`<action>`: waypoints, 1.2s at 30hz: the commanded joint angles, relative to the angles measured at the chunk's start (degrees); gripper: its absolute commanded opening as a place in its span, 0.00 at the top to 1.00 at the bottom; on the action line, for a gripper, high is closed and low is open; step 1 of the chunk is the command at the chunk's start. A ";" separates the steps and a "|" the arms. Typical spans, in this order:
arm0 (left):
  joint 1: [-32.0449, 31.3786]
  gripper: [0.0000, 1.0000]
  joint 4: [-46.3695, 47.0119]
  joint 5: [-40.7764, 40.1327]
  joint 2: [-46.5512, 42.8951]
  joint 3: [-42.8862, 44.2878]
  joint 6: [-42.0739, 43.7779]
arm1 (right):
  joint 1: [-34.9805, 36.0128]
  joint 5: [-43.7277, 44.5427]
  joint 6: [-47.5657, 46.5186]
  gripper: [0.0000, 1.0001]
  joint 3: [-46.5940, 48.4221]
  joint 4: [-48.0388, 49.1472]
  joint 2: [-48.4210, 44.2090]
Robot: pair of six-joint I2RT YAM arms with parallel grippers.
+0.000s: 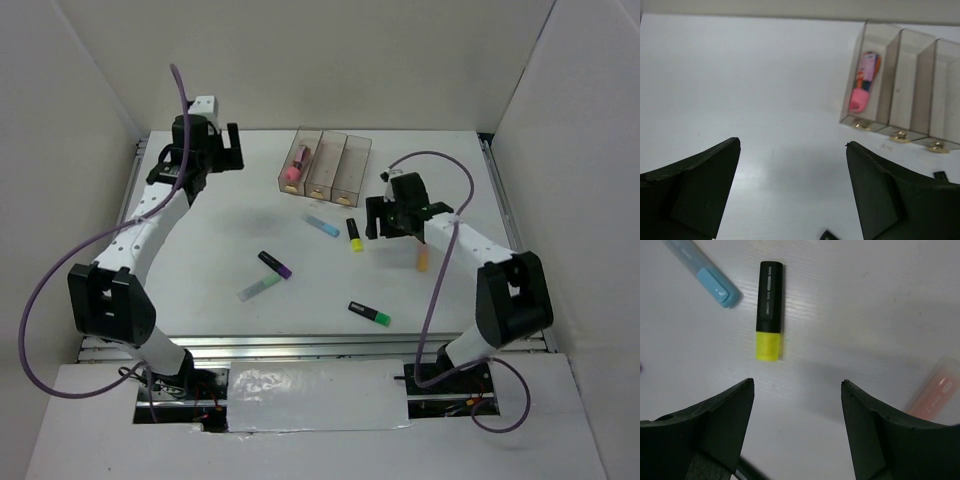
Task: Sort the stationery into containers
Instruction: Grab a piece of stationery with the right arm
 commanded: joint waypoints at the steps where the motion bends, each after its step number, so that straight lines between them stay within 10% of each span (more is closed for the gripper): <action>1: 3.32 0.01 -4.39 -1.52 -4.22 -6.22 -3.52 | 4.30 9.85 6.72 0.23 4.35 2.71 4.63; 15: 8.87 0.01 -4.38 -0.02 -10.32 -16.78 -4.41 | 10.73 17.68 8.48 0.30 13.58 1.84 23.44; 23: 9.05 0.01 -4.30 0.95 -9.52 -17.13 -4.58 | 10.03 15.05 8.57 0.58 17.63 -1.94 28.37; 29: 8.96 0.02 -4.21 1.65 -9.17 -17.13 -3.97 | 10.21 7.25 4.46 1.00 16.58 -6.33 21.97; 36: 8.79 0.01 -1.23 5.25 -9.70 -19.59 -2.83 | 13.28 -0.77 0.57 1.00 15.77 -6.16 2.89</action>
